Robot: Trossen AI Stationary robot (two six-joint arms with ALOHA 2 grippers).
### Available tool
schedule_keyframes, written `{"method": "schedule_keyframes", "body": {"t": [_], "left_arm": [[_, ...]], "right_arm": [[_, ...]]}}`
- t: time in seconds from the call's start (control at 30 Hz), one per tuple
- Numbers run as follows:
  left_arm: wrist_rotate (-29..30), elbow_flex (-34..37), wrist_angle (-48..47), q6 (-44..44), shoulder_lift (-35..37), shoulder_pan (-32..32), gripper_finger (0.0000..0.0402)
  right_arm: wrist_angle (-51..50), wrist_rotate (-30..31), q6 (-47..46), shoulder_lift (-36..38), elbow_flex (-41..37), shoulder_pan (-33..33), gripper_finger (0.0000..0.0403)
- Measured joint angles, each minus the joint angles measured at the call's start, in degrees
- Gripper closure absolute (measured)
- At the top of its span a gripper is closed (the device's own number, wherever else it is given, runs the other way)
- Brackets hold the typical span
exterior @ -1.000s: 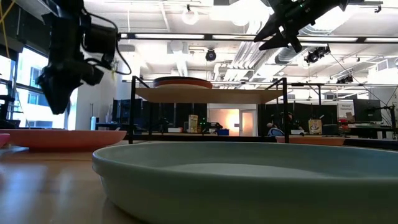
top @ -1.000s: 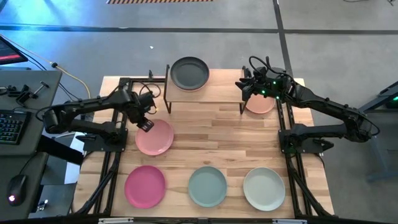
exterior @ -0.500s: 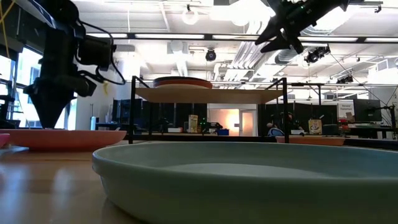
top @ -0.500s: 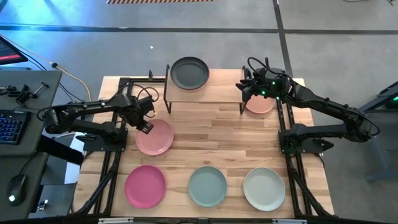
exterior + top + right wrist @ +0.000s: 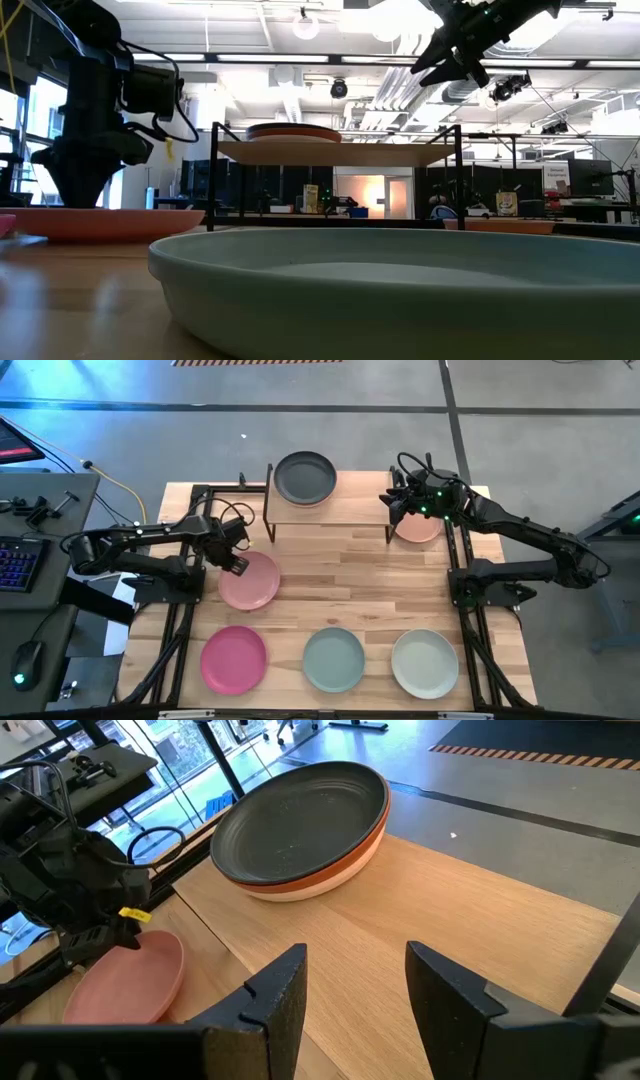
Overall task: Place and stack plates onto a shelf
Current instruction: Stack the light pink plate on top of the black plate on the shelf
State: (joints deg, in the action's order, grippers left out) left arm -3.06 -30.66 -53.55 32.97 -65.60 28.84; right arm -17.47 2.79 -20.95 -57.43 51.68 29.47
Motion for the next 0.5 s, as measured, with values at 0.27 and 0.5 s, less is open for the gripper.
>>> {"method": "schedule_keyframes", "body": {"t": [0.27,0.5], "left_arm": [[0.3,0.0,0.3,0.8,-1.1,0.0,0.0359],[0.1,-0.2,0.5,0.9,-2.4,0.0,0.0396]], "right_arm": [[0.0,0.0,0.0,0.0,0.0,0.0,0.0251],[-0.3,0.0,0.0,0.0,0.0,0.0,0.0251]]}}
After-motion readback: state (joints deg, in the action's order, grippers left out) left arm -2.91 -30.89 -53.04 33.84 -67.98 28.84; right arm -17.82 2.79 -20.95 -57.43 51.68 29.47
